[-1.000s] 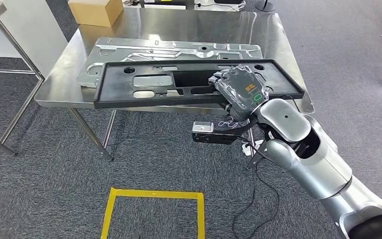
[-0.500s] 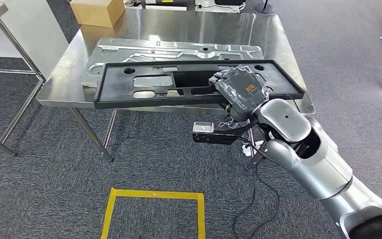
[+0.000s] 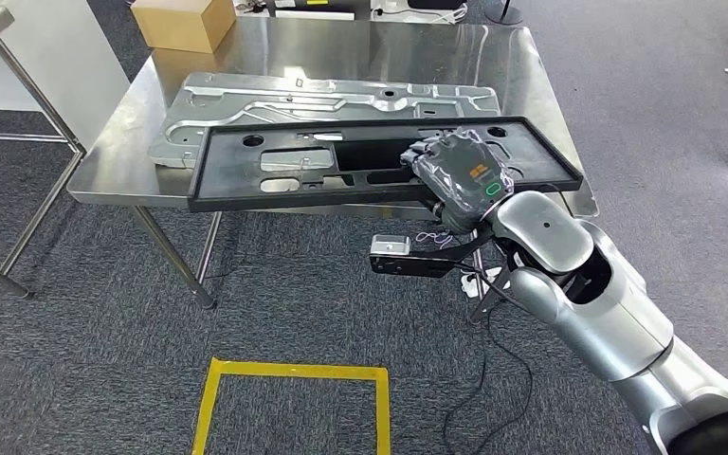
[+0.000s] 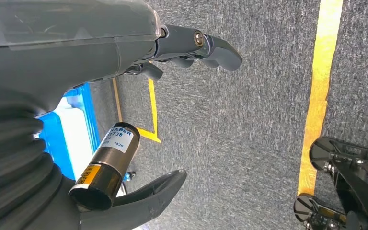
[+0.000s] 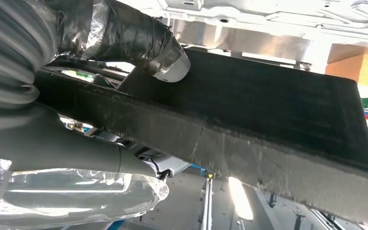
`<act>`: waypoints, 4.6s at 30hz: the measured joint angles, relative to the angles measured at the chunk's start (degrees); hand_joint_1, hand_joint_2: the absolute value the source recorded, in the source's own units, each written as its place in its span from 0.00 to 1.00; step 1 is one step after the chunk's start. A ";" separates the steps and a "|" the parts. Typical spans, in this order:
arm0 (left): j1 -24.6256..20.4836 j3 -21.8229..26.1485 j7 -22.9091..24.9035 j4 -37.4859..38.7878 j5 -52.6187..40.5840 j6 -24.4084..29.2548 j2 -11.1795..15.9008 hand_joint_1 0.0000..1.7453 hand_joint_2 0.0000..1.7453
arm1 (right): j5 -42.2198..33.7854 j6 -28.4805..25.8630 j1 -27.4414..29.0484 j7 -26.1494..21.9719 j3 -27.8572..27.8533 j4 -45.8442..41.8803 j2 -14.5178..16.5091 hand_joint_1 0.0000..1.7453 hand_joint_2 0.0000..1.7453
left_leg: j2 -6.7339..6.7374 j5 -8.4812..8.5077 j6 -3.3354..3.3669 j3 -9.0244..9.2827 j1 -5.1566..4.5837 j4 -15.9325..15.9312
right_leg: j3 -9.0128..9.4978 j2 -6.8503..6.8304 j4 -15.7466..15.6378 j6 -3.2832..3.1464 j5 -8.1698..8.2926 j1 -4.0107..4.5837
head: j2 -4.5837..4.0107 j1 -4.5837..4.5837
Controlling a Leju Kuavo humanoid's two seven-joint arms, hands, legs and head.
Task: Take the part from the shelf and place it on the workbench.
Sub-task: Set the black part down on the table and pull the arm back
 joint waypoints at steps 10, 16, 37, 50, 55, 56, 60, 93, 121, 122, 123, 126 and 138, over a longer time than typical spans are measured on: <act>0.15 0.00 -0.22 0.22 0.20 -0.40 -0.32 0.00 1.00 | -1.17 0.31 1.44 -1.20 -0.42 0.37 -2.06 1.00 1.00 | -0.31 -1.39 -0.07 2.50 0.40 -0.49 | -6.36 0.95 8.30 -0.06 0.00 -0.31 | 0.00 0.14; 0.08 -0.01 -0.45 0.06 0.15 -1.28 -0.79 0.00 1.00 | -1.35 0.60 1.57 -1.34 -0.60 0.42 -2.39 1.00 1.00 | -0.33 -3.36 -2.38 2.69 0.44 0.99 | -3.66 1.19 3.04 -2.25 1.05 0.11 | 0.00 0.10; 0.20 -0.01 -0.92 -0.27 0.49 -1.28 -1.13 0.00 1.00 | -1.73 0.65 1.45 -1.46 -0.55 0.54 -2.41 1.00 1.00 | 0.05 -0.97 0.88 1.41 -0.26 -0.09 | -4.47 0.98 13.61 -0.98 -6.69 0.54 | 0.00 0.20; -0.04 0.01 -0.93 -0.34 0.54 -1.25 -1.52 0.00 1.00 | -1.78 1.11 1.32 -1.71 -0.46 1.28 -2.42 1.00 1.00 | -0.19 -5.26 -1.43 4.83 -0.84 4.71 | -3.21 1.05 2.07 -4.40 2.20 1.15 | 0.00 0.12; 0.04 -0.01 -0.97 -0.34 0.59 -1.02 -1.54 0.00 1.00 | -1.79 1.22 1.21 -1.84 -0.39 1.79 -2.41 1.00 1.00 | 0.03 -10.23 -2.81 -4.63 0.13 15.87 | -0.82 1.02 1.81 -4.38 0.17 0.84 | 0.00 0.09; 0.07 -0.01 -0.97 -0.34 0.58 -0.96 -1.52 0.00 1.00 | -1.80 1.26 1.22 -1.86 -0.37 1.97 -2.41 1.00 1.00 | 0.07 -8.87 -2.94 -4.66 0.28 13.74 | -0.09 1.02 1.82 -4.14 -0.40 0.68 | 0.00 0.09; 0.18 0.03 -0.93 -0.26 0.46 -0.46 -1.48 0.00 1.00 | -1.86 1.34 1.08 -1.83 -0.40 2.92 -2.31 1.00 1.00 | 0.49 0.61 -2.87 -2.04 0.49 1.83 | 2.12 1.04 1.84 -2.64 -2.59 0.47 | 0.00 0.09; -0.41 0.03 -1.07 2.44 0.97 1.26 0.60 0.00 1.00 | -2.56 0.83 0.19 -1.49 -3.63 19.09 0.98 1.00 1.00 | 0.35 2.55 -1.97 -2.32 -0.13 0.77 | 2.09 1.06 1.67 -3.35 -2.38 1.48 | 0.00 0.01; -0.94 -0.01 -1.46 6.83 1.55 1.77 2.99 0.00 1.00 | 2.13 -4.74 2.21 -4.80 -5.97 43.22 10.18 0.00 0.00 | 0.20 1.93 -1.00 -1.63 -0.19 0.41 | 3.31 1.06 0.07 -2.60 -2.71 1.58 | 0.00 0.02; -0.96 -0.01 -1.52 6.98 1.56 1.53 3.04 0.00 1.00 | 2.26 -4.67 2.26 -4.98 -5.97 43.44 10.48 0.00 0.00 | 0.21 1.93 -1.00 -1.61 -0.19 0.39 | 3.30 1.07 0.09 -2.61 -2.71 1.58 | 0.00 0.02; -0.96 -0.01 -1.60 7.15 1.52 1.26 3.15 0.00 1.00 | 2.37 -4.60 2.29 -5.14 -5.97 43.65 10.76 0.00 0.00 | 0.22 1.94 -1.00 -1.60 -0.19 0.38 | 3.29 1.08 0.12 -2.61 -2.71 1.58 | 0.00 0.02; -0.95 -0.01 -1.61 7.78 1.90 0.90 3.54 0.00 0.50 | 2.70 -4.56 2.24 -5.43 -5.97 44.21 11.46 0.00 0.00 | 0.30 1.94 -1.01 -1.54 -0.20 0.34 | 3.30 1.18 0.14 -2.62 -2.71 1.61 | 0.00 0.02; -0.96 -0.01 -0.82 9.45 2.94 1.84 4.17 0.00 0.00 | 3.35 -1.80 -1.14 -6.24 -5.94 39.55 12.27 0.00 0.00 | 0.34 2.02 -1.13 -1.47 -0.19 0.19 | 3.29 1.14 0.18 -2.64 -2.73 1.59 | 0.00 0.02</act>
